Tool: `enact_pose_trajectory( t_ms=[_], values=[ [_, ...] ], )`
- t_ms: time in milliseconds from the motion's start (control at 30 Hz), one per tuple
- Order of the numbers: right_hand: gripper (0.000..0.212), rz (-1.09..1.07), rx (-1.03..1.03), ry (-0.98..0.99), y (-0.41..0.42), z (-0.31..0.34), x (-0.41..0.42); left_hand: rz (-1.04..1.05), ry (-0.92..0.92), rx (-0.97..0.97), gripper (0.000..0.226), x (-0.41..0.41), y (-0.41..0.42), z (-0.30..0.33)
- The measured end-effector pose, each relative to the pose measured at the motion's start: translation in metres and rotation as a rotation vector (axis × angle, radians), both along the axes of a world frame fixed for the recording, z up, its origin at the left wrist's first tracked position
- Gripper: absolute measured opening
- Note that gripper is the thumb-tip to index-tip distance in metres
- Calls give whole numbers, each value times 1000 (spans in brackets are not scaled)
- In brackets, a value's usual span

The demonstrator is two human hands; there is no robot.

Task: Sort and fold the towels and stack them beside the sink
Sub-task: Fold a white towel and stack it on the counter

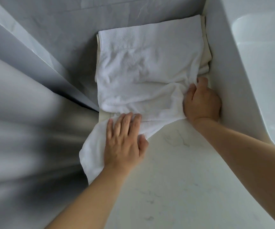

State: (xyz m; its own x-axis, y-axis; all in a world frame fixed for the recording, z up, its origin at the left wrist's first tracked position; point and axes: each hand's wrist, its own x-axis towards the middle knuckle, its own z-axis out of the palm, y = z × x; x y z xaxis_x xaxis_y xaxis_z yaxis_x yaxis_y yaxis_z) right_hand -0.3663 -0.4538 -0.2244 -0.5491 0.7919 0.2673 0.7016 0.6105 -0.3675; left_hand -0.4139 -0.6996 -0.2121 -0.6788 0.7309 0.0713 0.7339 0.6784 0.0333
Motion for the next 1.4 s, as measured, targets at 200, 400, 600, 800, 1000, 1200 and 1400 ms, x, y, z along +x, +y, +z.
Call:
enact_pose_trajectory(
  t_ms=[200, 400, 600, 800, 1000, 1200, 1400],
  values=[
    [56, 38, -261, 228, -9, 4, 17, 30, 48, 38, 56, 0, 2, -1],
    [56, 202, -206, 120, -75, 0, 94, 38, 54, 41, 54, 3, 4, 0],
    [66, 266, -148, -58, -78, -1, 89, 13, -5, 45, 56, 0, 3, -1],
    [66, 270, -157, -70, -76, -2, 89, 354, -252, 297, 52, -13, -6, 17],
    [62, 274, -163, -10, -76, -1, 91, 334, -183, -63, 34, -21, -19, 55],
    [68, 253, -264, 172, -73, 3, 92, 59, -165, -153, 13, 46, -8, 130],
    [57, 202, -491, 351, -68, 7, 101, 100, -1208, -409, 23, 96, -2, 107]
  ],
)
